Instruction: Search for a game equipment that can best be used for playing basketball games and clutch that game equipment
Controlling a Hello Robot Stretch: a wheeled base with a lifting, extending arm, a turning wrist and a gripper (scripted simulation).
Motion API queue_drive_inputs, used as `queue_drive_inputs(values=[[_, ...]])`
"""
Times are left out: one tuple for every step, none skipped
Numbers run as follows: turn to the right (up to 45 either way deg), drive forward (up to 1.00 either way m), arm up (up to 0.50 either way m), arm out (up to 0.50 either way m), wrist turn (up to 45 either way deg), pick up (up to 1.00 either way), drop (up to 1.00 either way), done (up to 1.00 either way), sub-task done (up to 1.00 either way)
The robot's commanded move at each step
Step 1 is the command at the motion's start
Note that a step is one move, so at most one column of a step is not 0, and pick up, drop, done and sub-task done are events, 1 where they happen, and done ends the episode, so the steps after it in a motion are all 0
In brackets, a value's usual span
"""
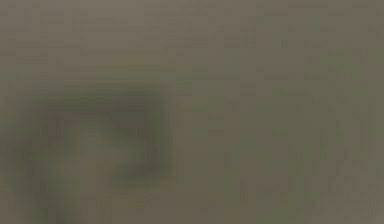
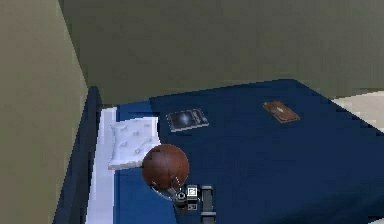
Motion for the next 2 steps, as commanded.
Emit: queue_drive_inputs(values=[[0.0,0.0,0.0,0.0,0.0,1.0,0.0,0.0,0.0],[0.0,0.0,0.1,0.0,0.0,0.0,0.0,0.0,0.0]])
